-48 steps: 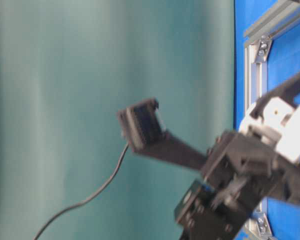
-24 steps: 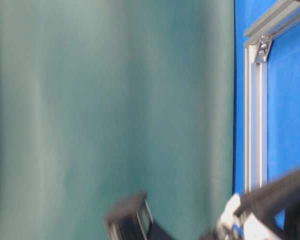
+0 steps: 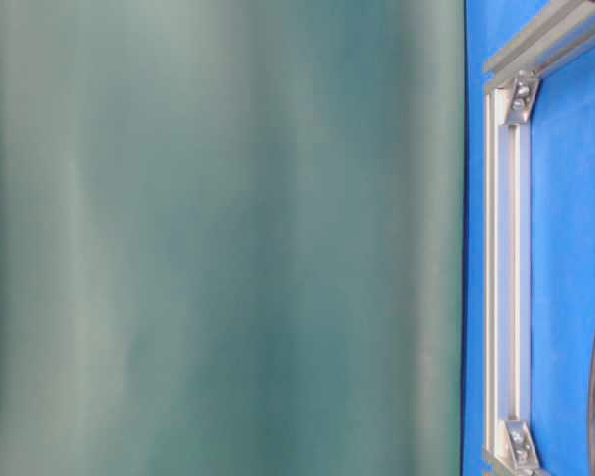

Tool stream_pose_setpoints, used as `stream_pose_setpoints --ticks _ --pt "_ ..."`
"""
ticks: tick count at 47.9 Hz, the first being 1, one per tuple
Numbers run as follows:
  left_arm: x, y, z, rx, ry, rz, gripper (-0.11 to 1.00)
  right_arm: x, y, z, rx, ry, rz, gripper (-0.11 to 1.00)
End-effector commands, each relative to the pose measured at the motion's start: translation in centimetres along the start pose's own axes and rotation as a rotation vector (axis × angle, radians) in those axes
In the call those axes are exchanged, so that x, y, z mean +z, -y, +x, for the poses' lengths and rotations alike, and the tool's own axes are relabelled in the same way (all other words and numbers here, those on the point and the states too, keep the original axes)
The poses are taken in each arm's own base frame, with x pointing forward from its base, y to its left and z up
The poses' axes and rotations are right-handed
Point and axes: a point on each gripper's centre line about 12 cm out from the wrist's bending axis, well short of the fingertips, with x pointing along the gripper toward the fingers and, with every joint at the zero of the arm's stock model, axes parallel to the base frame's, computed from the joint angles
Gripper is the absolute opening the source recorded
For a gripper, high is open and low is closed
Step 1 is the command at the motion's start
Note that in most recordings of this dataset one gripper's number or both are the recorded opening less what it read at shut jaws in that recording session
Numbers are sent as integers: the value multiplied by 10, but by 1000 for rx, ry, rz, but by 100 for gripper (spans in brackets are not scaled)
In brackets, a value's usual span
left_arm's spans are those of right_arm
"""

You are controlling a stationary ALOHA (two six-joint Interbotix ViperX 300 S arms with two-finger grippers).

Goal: Insert the wire through the string loop located on the right side.
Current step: 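Pull the plug leftward with the left gripper, drawing cable through loop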

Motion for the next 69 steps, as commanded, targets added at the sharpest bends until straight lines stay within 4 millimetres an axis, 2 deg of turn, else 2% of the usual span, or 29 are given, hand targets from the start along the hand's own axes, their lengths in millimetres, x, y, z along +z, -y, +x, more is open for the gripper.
stream_pose_setpoints --ticks 1,9,42,45,53,56,69 --pt "1 6 -14 -27 33 18 11 11 -3 -1 9 37 2 86" --pt "-3 10 -23 -44 18 32 11 13 -3 -2 11 43 3 86" --pt "-14 4 -24 -19 -70 16 11 25 -6 -14 28 68 11 86" --pt "-14 3 -24 -18 -71 14 21 25 -6 -15 29 64 15 86" --pt "-15 3 -24 -17 -82 15 72 29 -8 -20 37 63 15 86" --pt "-15 2 -24 -12 -79 12 85 30 -8 -21 39 67 15 86" --pt "-15 -1 -24 -1 -84 5 84 32 -9 -22 40 72 16 86"
